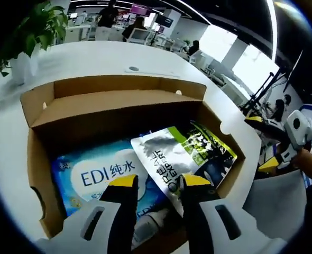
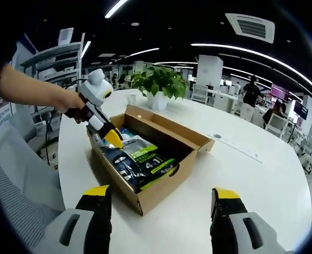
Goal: Operate the shoe box by opening the lid, removing the specified soft item, and placing it in the target area until the item is outside and the box remains undamaged.
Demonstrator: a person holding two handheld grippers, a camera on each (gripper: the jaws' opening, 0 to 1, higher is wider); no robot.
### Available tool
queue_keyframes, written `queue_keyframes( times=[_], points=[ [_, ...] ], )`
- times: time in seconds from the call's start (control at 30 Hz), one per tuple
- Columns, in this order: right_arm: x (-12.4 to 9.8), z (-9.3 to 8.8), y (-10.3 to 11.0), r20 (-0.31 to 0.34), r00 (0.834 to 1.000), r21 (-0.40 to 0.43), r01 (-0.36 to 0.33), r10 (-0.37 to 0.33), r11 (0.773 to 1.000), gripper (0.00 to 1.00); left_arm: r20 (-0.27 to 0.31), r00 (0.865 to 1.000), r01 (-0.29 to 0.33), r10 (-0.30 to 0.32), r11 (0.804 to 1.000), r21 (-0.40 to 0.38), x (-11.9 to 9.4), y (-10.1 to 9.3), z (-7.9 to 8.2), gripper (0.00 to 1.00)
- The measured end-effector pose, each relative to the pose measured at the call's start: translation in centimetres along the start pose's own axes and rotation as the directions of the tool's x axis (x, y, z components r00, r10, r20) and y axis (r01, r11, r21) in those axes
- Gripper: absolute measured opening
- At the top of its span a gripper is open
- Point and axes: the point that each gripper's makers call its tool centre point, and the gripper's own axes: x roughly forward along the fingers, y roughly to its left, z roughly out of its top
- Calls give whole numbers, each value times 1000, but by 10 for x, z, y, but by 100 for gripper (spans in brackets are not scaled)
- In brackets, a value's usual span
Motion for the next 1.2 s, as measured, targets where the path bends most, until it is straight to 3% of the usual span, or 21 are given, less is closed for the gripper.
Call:
queue_keyframes(
  times=[0.4,0.7,1.2],
  points=[
    [0,-4,0,9,1000,14,3,-4,1000,75,30,998,59,-56,993,-101,9,-5,3,21],
    [1,-4,1,13,1000,10,1,-2,1000,74,57,997,52,-48,996,-76,7,-3,8,3],
    [4,5,4,27,1000,67,-8,6,998,70,77,997,35,-29,997,-75,0,-3,12,0]
  ],
)
